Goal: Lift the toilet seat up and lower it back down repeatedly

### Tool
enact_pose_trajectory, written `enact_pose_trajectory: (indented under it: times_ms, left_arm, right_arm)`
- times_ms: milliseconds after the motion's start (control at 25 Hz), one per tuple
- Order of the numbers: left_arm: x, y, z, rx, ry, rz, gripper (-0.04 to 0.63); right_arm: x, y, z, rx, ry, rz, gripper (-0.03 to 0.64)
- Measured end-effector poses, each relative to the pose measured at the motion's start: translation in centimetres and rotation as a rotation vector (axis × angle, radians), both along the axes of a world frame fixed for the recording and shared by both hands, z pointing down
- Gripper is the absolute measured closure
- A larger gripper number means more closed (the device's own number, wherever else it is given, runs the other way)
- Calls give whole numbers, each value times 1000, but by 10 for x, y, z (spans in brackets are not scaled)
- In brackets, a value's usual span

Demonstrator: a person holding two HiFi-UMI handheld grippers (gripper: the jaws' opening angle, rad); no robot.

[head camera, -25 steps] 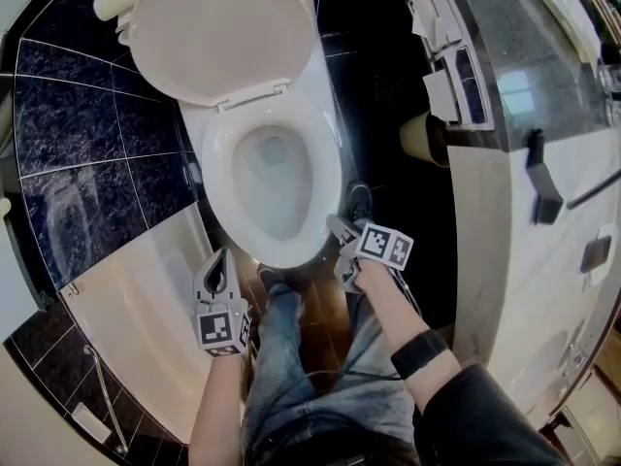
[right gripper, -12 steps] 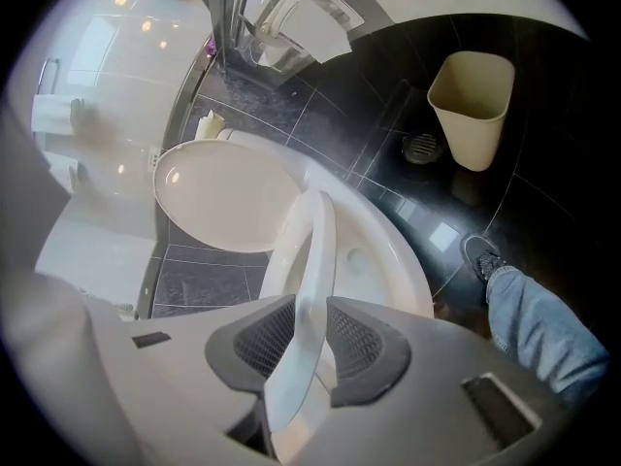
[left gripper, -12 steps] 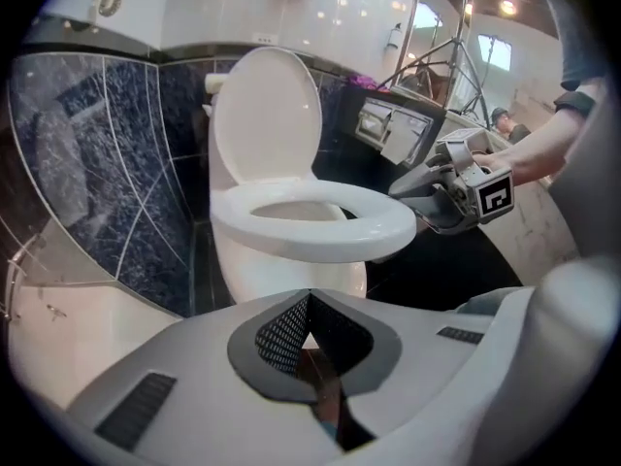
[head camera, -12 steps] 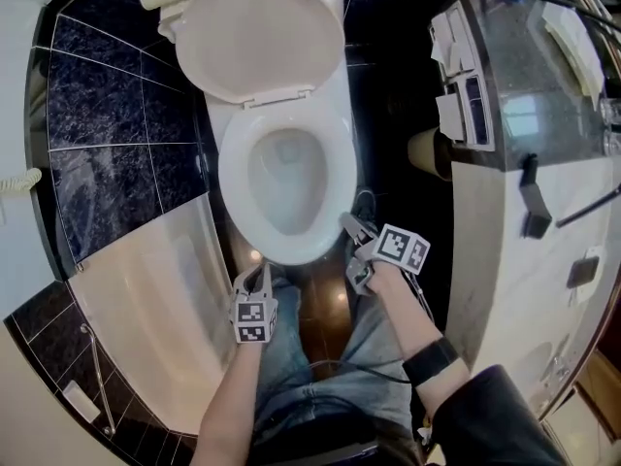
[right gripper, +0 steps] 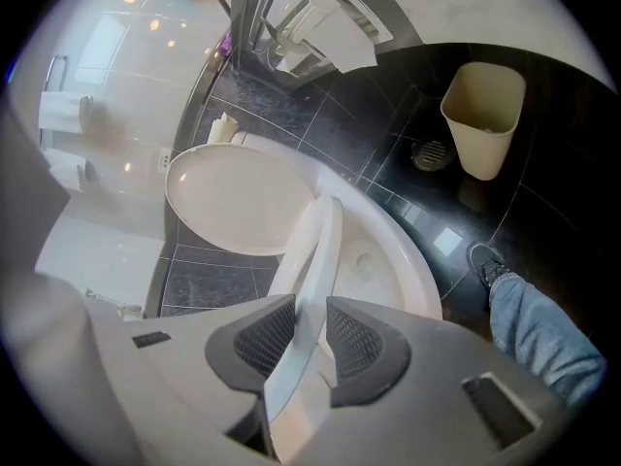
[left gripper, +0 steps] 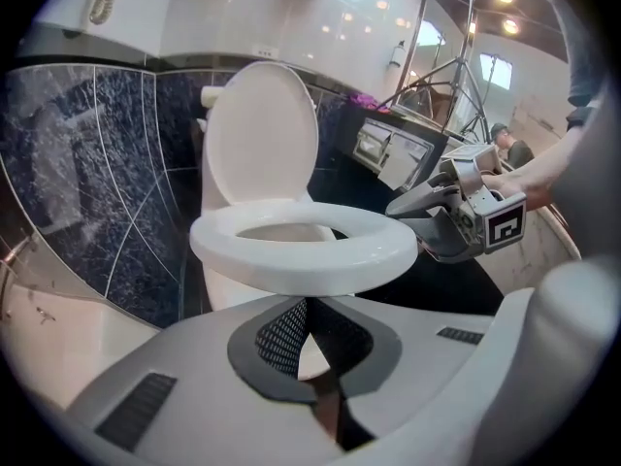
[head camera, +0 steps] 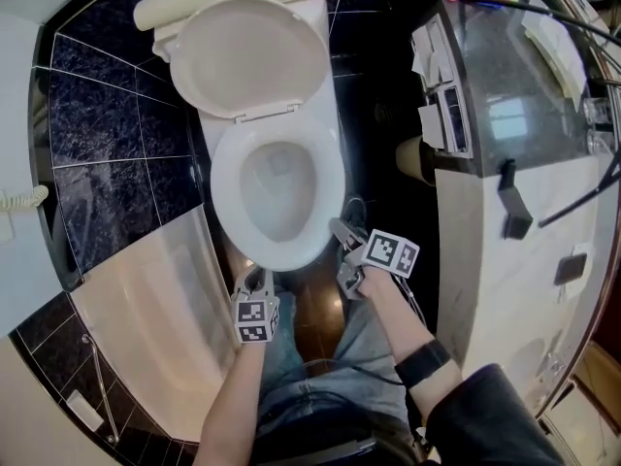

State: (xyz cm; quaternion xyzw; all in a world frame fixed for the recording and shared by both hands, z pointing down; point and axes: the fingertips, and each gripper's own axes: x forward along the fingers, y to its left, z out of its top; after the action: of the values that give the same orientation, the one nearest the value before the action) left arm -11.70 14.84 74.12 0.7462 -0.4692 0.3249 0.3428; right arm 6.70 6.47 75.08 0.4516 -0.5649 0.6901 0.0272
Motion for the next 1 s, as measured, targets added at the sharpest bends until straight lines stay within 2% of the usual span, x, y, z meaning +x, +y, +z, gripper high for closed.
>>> enact_pose_trajectory:
  times_ms: [160, 520, 680, 880, 1000]
  left_arm:
    - [1, -14, -23, 17, 16, -25, 595]
    - [-6, -70, -81, 112, 44, -133, 595]
    - [-7, -107, -112, 169, 45, -143, 595]
    - [-13, -159, -145, 247, 34, -167, 595]
    - [-17, -192, -163, 296, 26, -177, 595]
  right_arm:
    - [0, -8, -17, 8, -14, 9, 497]
    - [-3, -43, -80, 86, -50, 22, 500]
    - [0, -59, -112, 133, -50, 10, 532]
    - [3, -82, -152, 252, 43, -112, 600]
    - [4, -96, -168, 337, 134, -225, 601]
